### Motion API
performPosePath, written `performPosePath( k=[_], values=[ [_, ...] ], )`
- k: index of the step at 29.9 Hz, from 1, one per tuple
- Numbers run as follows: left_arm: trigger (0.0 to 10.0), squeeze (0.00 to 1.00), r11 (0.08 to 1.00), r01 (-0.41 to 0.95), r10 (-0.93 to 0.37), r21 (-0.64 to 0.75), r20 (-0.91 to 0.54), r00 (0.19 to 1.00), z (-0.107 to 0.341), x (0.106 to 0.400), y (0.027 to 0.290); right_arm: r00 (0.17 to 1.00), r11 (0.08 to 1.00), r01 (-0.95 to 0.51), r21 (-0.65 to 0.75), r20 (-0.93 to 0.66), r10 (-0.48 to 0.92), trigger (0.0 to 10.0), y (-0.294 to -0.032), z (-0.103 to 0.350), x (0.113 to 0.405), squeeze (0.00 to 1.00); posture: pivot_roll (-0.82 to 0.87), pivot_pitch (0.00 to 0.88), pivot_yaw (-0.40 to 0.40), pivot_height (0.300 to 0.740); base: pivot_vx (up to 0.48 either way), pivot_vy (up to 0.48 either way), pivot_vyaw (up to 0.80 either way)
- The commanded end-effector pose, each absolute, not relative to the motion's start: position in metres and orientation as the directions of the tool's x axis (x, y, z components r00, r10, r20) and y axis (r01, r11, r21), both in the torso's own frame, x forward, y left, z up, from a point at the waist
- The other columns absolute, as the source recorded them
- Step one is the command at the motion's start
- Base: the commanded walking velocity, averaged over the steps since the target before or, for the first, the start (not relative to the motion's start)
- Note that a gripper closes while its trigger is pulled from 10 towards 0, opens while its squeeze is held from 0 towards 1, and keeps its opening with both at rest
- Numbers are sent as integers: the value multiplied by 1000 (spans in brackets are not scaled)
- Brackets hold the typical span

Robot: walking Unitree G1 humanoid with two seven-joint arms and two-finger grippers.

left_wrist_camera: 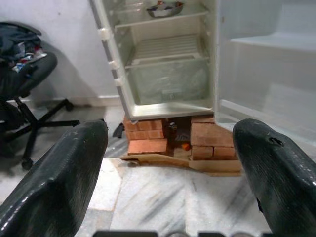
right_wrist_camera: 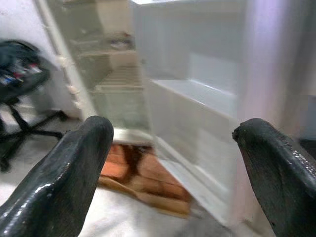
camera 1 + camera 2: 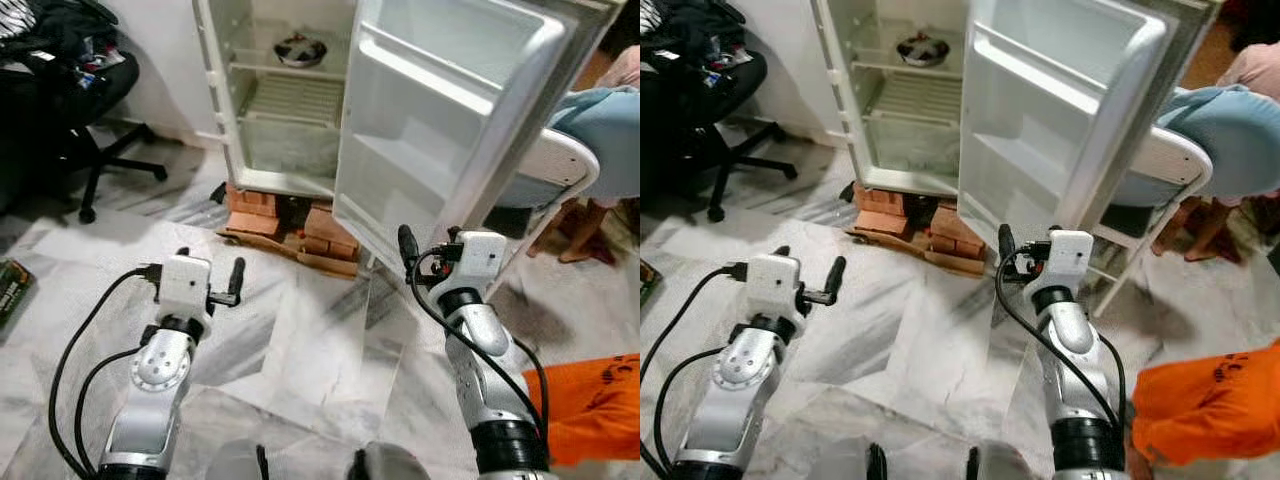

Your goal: Restocking fridge

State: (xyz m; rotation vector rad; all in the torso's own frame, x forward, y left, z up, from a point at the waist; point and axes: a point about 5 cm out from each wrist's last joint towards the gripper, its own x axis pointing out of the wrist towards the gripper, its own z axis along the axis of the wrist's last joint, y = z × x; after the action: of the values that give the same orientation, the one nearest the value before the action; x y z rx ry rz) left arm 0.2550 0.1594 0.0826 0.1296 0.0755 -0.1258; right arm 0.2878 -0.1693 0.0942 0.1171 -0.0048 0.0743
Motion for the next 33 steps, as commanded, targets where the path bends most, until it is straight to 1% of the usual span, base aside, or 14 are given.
performPosePath(
  k=[1, 5, 14, 18, 20, 26, 33],
  values=[
    [10000, 0, 981, 143, -132, 131, -88, 987, 81, 255, 156, 998, 991, -60, 121, 11, 59, 10000, -173, 94, 288, 0, -33, 73, 8, 740, 0, 0, 0],
    [10000, 0, 981, 139, -129, 132, -84, 988, 82, 256, 157, 998, 991, -58, 119, 11, 57, 10000, -173, 94, 288, 0, -33, 72, 8, 740, 0, 0, 0],
    [10000, 0, 985, 121, -113, 125, -69, 991, 82, 257, 158, 1000, 994, -22, 103, 8, 21, 10000, -177, 93, 288, 0, -31, 72, 9, 740, 0, 0, 631],
    [10000, 0, 985, 120, -113, 125, -59, 992, 83, 257, 160, 1000, 996, 2, 93, 5, -3, 10000, -180, 92, 289, 0, -31, 72, 9, 740, 0, 0, 441],
    [10000, 0, 985, 122, -117, 122, -55, 992, 83, 257, 160, 1000, 996, 19, 85, 5, -20, 10000, -181, 92, 289, 0, -31, 72, 9, 740, 0, 0, 0],
    [10000, 0, 983, 137, -131, 125, -52, 990, 83, 256, 159, 998, 994, 64, 86, 14, -65, 10000, -188, 94, 291, 0, -35, 74, 8, 740, 345, 0, 0],
    [10000, 0, 983, 140, -135, 120, -52, 990, 83, 256, 159, 997, 993, 78, 89, 4, -78, 10000, -189, 93, 291, 0, -35, 76, 6, 740, 372, 0, 0]
  ],
)
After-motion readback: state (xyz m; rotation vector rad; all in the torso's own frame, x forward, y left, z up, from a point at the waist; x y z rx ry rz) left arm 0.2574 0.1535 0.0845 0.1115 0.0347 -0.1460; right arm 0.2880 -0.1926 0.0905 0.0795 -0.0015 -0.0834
